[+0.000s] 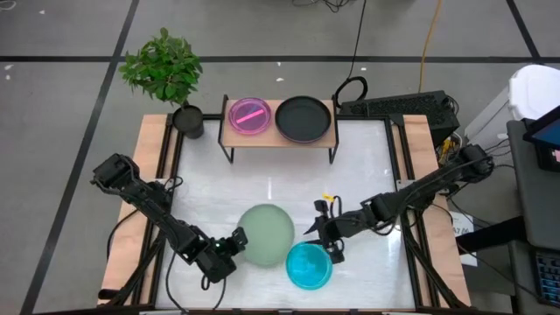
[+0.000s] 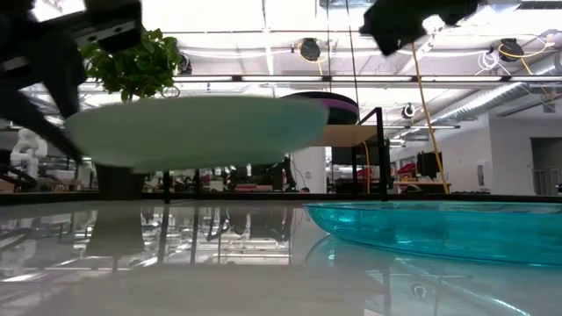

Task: Place and stack plates onto a shelf
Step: Stack the green plate on top of the black plate on the shelf

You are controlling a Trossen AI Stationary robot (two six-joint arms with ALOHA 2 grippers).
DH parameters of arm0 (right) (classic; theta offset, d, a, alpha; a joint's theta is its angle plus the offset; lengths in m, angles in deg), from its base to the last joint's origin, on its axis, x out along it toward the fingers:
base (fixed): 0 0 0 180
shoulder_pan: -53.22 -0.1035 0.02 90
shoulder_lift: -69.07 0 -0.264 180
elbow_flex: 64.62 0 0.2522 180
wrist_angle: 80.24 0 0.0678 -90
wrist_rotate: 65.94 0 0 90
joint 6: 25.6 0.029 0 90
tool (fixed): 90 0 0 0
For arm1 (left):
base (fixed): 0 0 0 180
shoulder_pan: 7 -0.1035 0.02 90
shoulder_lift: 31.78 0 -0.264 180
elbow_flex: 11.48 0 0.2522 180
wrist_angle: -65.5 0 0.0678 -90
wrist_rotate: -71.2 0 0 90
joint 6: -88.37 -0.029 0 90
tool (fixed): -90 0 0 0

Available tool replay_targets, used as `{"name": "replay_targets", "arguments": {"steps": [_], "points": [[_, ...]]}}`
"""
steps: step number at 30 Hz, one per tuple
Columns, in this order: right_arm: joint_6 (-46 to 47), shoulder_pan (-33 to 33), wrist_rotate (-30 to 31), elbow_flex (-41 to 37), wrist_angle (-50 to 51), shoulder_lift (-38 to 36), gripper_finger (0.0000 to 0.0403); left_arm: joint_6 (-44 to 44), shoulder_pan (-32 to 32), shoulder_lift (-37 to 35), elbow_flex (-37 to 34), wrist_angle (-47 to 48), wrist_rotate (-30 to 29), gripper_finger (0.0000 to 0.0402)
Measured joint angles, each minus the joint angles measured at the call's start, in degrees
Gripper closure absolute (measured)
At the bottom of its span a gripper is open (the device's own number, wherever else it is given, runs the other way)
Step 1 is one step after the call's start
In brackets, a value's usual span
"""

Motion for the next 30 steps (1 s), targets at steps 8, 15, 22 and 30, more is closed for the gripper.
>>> {"name": "replay_targets", "arguments": {"steps": [8, 15, 22, 30], "points": [[-1.34, 0.81, -0.92, 0.04, -0.58, 5.11, 0.0298, -1.43, -4.13, 0.02, 0.61, 1.47, 2.24, 0.0389], [-8.58, 1.16, 2.62, 0.03, -3.44, 9.21, 0.0298, -1.47, -7.82, 0.02, 0.61, 1.95, 5.88, 0.0389], [-15.97, 1.58, 2.35, 0.07, -6.34, 13.25, 0.0298, 1.41, -11.23, 0.02, 0.65, 2.98, 8.02, 0.0389], [-23.68, 4.37, 2.01, 0.02, -10.21, 18.09, 0.0298, 1.32, -13.25, 0.04, 0.67, 2.89, 11.37, 0.0389]]}}
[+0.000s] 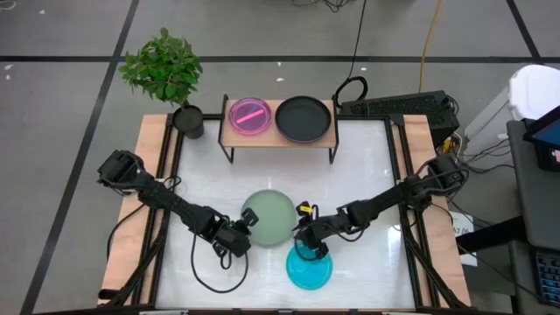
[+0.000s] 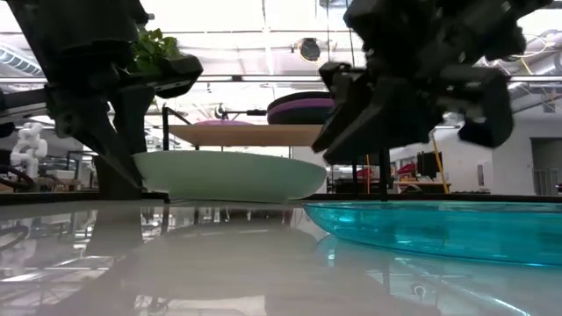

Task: Place and stack plates onto a shelf
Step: Stack the green plate on top of the black plate on the shelf

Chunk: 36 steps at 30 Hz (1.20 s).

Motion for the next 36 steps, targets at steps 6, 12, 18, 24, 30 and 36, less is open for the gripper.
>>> {"name": "replay_targets", "arguments": {"steps": [6, 12, 18, 24, 30, 36], "points": [[-2.38, 3.09, -2.88, 0.0, -0.42, 2.65, 0.0298, 0.0, -0.85, 0.0, 0.0, -0.07, 0.54, 0.0389], [-5.75, 4.58, -3.06, 0.0, -1.71, 3.05, 0.0312, 0.05, -1.91, 0.0, 0.0, -0.22, 1.15, 0.0389], [-8.07, 5.45, -6.21, 0.02, 0.4, 3.05, 0.0362, -0.39, -2.55, 0.02, 0.0, -0.57, 1.21, 0.0389], [-9.18, 5.42, -7.39, 0.02, 0.56, 3.04, 0.0365, -1.35, -2.84, 0.02, 0.0, -1.14, 1.41, 0.0389], [-9.25, 5.42, -7.39, 0.02, 0.58, 3.02, 0.0325, -1.37, -2.92, 0.04, 0.0, -3.72, 1.35, 0.0389], [-9.28, 5.39, -7.74, 0.02, 0.92, 3.03, 0.0367, -1.59, -2.93, 0.04, 0.0, -4.06, 1.09, 0.0389]]}}
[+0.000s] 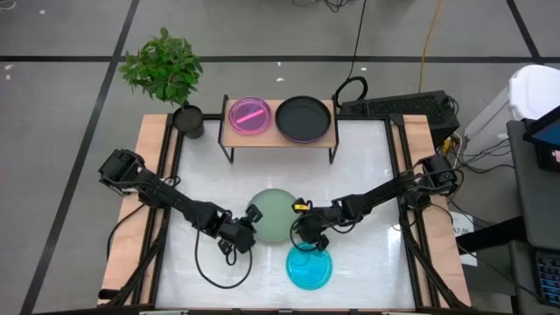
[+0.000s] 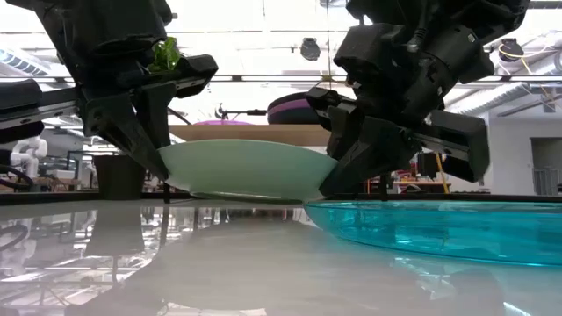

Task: Place and stack plates onto a shelf
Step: Stack the green plate on top of the black plate on the shelf

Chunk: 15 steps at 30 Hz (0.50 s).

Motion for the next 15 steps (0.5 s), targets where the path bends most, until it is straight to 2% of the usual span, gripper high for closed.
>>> {"name": "replay_targets", "arguments": {"steps": [2, 6, 15], "points": [[-0.3, -0.11, -0.47, -0.02, 0.23, 0.05, 0.0389, -0.18, -0.2, 0.0, 0.0, -0.09, 0.07, 0.0389], [-0.12, -0.12, -0.55, -0.02, 0.3, 0.05, 0.0392, 1.23, -0.88, 0.0, -0.02, -0.93, -0.56, 0.0369], [1.09, -0.12, 1.86, 0.04, -0.32, -0.08, 0.0401, 2.8, -1.09, -0.07, 0.02, -3.94, -2.77, 0.0228]]}}
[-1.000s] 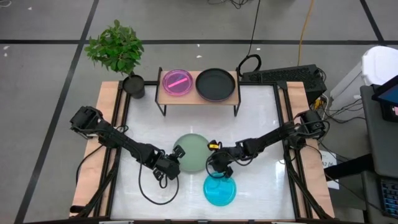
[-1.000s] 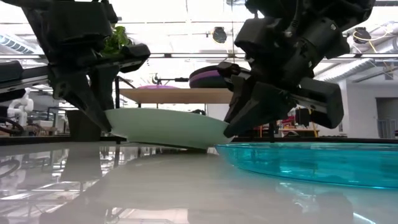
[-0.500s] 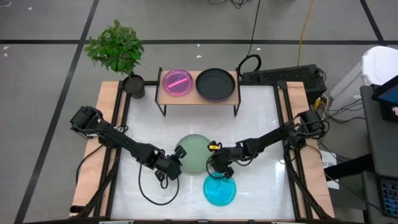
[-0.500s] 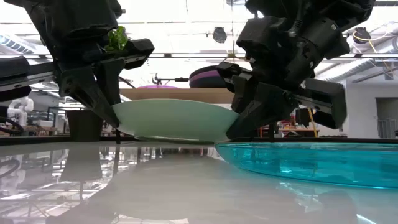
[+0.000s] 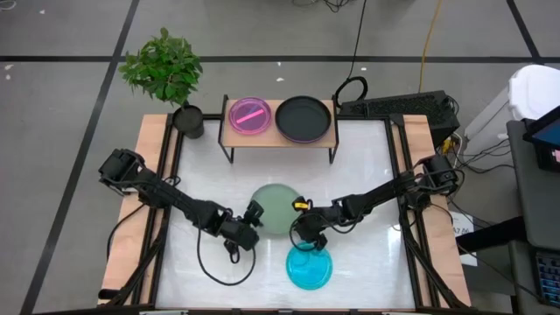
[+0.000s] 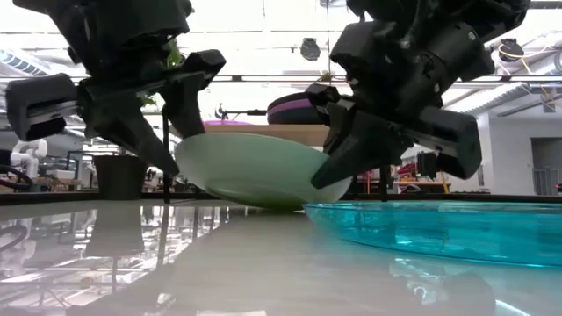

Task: Place and stack plates onto a shelf
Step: Stack the green plate on top of the black plate on the shelf

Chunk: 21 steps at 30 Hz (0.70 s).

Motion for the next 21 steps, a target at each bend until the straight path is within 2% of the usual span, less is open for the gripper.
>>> {"name": "replay_targets", "arguments": {"steps": [4, 7, 9, 13, 15, 21], "points": [[0.96, -0.76, 2.0, -0.05, 2.28, -1.22, 0.0401, 2.98, 1.76, 0.0, -0.02, -2.63, -7.67, 0.0174], [3.85, -1.72, 1.81, -0.09, 4.41, -3.71, 0.0402, 5.23, 3.24, 0.0, -0.02, -6.11, -12.26, 0.0156], [5.85, -2.39, 1.65, -0.09, 6.82, -5.74, 0.0402, 7.01, 3.8, 0.0, -0.02, -8.33, -13.19, 0.0153], [10.7, -3.59, 1.84, -0.09, 13.27, -9.88, 0.0402, 9.61, 5.75, -0.02, -0.02, -13.27, -20.4, 0.0152], [12.8, -4.43, 3.8, -0.09, 16.54, -11.78, 0.0402, 9.34, 7.1, -0.56, -0.02, -15.56, -22.76, 0.0151], [15.95, -7.64, 10.01, -0.11, 21.67, -17.4, 0.0402, 12.87, 9.26, -2.95, -0.02, -21.11, -23.94, 0.0151]]}}
